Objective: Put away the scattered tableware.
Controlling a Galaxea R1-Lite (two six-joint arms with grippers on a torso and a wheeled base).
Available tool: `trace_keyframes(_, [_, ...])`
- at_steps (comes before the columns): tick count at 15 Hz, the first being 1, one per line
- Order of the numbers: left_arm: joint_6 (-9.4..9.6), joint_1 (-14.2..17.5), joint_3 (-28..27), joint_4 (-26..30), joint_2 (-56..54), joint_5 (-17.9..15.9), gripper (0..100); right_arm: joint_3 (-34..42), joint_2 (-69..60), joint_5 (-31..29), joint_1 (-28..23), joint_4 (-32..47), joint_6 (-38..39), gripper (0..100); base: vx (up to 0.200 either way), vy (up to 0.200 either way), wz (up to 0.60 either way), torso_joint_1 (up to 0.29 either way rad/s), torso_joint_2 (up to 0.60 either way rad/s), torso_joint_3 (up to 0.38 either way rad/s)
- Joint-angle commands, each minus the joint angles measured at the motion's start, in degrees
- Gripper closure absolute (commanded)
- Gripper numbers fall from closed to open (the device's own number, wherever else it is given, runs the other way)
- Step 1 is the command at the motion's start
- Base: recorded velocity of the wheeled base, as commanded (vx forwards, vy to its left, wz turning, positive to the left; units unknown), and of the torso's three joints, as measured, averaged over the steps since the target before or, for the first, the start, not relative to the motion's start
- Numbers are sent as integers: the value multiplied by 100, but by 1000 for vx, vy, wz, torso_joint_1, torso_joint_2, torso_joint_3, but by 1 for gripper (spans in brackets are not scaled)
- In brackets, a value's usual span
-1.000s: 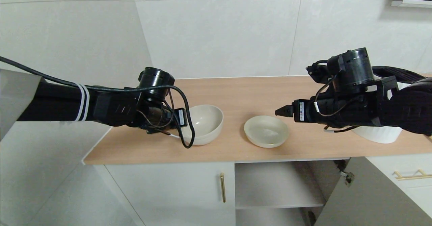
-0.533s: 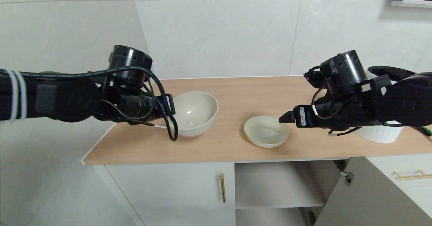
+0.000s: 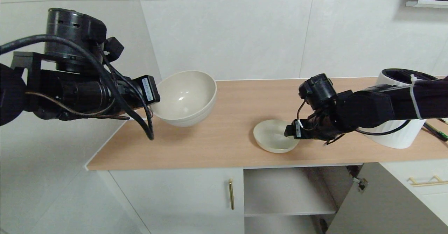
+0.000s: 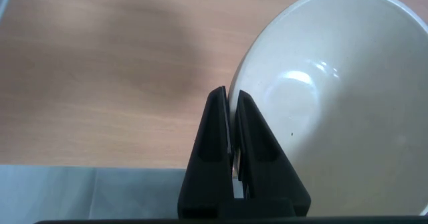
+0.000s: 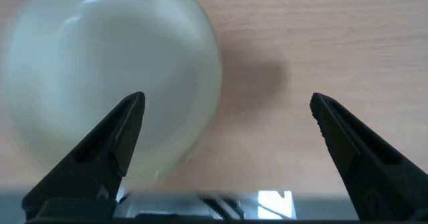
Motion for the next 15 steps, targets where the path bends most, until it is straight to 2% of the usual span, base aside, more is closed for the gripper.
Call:
trace_keyframes(1, [-3,0,3,-1,-66,1,100,-113,364,-23,-40,-18,10,0,0,0,0,0,0,0])
trace_keyframes(4, [-3,0,11,-1,-75,1,100,-174,399,-5,-137,-36,37,0,0,0,0,0,0,0])
trace_keyframes(5, [-3,0,11,-1,-75,1,100,-183,399,-5,-146,-36,45,100,0,0,0,0,0,0])
trace_keyframes(10, [-12,0,11,-1,-92,1,100,-218,346,30,-146,-36,177,100,0,0,0,0,0,0])
trace_keyframes(15, [-12,0,337,-10,-382,1,100,116,-322,56,-93,8,186,100,0,0,0,0,0,0])
